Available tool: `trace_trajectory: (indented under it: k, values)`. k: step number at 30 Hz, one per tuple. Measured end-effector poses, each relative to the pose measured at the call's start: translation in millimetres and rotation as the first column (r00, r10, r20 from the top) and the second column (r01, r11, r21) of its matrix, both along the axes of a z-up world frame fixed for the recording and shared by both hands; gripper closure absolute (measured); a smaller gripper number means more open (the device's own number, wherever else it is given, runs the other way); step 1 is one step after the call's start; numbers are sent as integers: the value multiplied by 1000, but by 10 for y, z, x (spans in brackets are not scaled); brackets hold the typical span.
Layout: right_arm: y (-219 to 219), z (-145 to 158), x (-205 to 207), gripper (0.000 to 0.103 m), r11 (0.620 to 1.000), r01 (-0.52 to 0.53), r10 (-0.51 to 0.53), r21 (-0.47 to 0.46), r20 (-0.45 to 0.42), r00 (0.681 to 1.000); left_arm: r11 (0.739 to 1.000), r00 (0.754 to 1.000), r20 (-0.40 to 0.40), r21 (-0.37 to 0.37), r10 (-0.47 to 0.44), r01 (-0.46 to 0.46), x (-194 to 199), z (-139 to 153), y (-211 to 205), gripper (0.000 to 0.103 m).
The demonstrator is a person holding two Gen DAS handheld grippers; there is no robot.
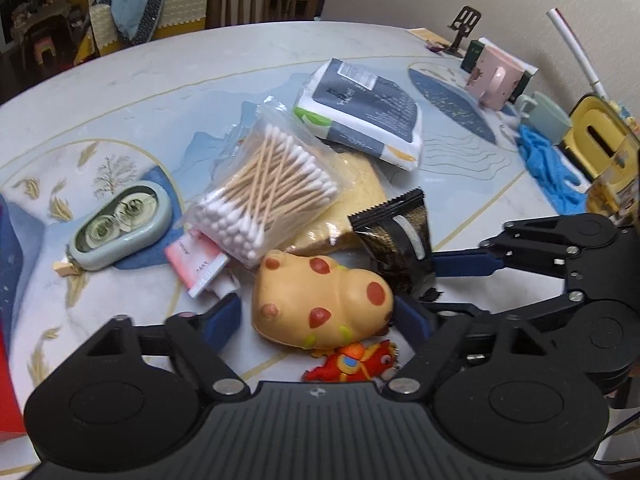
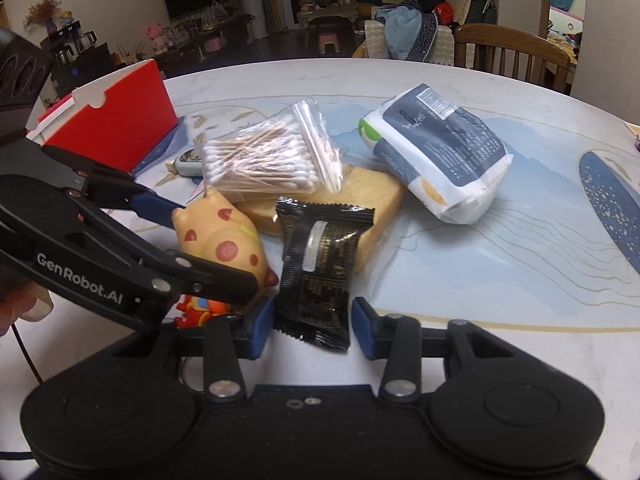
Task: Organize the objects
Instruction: 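Grasp the yellow spotted toy with the left tool while the right tool grasps the black snack packet, then carry the yellow toy and black snack packet into the red box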
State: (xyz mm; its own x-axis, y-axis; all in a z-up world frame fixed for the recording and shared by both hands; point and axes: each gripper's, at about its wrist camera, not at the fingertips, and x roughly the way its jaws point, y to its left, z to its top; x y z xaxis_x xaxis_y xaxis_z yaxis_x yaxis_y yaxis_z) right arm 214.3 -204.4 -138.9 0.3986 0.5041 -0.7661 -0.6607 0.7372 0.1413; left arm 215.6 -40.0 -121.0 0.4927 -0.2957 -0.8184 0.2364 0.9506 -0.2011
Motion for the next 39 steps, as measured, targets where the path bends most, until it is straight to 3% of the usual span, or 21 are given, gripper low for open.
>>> trace_trajectory:
  k: [7,20,28,39]
  values:
    - [-78,68,-41,72,999,34,-34,28,-23,999,1000,1000,6,-19,18,-18,-66,35,46,31]
    - [-150,354,-289,74,996,67,-66,56,-20,998,990,996,12,-108,91,-89,-352,271,266,32]
    - [-19,701,-503,74,997,26,-25,67,-20,999,981,992,23,-158,122,-117,-595,509,480,32]
    - [414,1161,-720,74,995,-71,68,72,40,997,975,986,73,-174,153,-138,-905,871,894,32]
